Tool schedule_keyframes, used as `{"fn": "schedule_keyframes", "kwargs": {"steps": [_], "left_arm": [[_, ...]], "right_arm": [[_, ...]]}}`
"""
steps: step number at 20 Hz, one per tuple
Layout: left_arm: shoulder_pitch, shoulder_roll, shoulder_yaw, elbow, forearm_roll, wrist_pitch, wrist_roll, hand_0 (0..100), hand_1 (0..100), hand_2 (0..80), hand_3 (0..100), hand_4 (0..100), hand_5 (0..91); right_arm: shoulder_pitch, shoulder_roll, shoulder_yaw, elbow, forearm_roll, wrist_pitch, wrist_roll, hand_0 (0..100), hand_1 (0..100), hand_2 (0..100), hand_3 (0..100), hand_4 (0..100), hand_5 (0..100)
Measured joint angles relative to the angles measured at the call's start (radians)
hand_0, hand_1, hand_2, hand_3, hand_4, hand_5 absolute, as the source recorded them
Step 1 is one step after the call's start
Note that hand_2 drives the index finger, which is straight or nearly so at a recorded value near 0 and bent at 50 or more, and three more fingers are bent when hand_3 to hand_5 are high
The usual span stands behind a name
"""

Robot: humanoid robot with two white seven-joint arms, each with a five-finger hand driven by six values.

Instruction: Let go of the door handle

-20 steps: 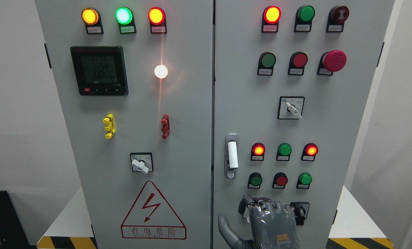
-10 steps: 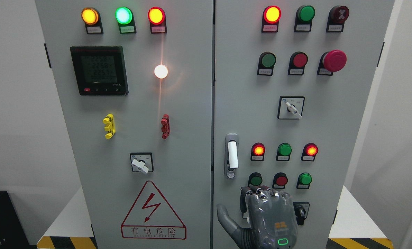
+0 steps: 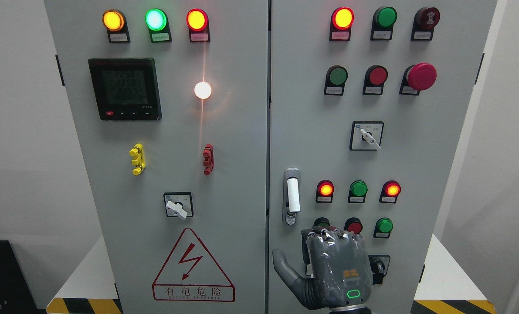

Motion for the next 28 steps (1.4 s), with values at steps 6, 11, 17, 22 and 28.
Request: {"fn": "schedule_keyframes", "kwargs": {"steps": [6,11,17,22,28], "left_arm": [[0.000,0.000,0.000,0.000,0.000,0.000,0.004,12,56,0.0,0,0,0.0],[0.000,0.000,0.000,0.000,0.000,0.000,0.004,12,56,0.0,0,0,0.0],[0.000,0.000,0.000,0.000,0.000,0.000,0.004,12,56,0.0,0,0,0.0],[0.000,0.000,0.000,0.000,0.000,0.000,0.004,12,56,0.0,0,0,0.0],[0.000,0.000,0.000,0.000,0.000,0.000,0.004,12,56,0.0,0,0,0.0]], "right_arm": [[-0.039,0.003,-0.010,0.022,0.000,0.003,0.017,30,36,98,100,100,100],[-0.077,0.005,-0.017,0.045,0.001,0.012,0.025,31,36,98,100,100,100],[-0.113,0.007,-0.021,0.072,0.001,0.019,0.027,31,36,98,100,100,100],[-0.132,0.008,-0.024,0.090,0.001,0.029,0.030,31,36,98,100,100,100],[-0.154,0.009,-0.026,0.108,0.001,0.032,0.030,31,36,98,100,100,100]]}}
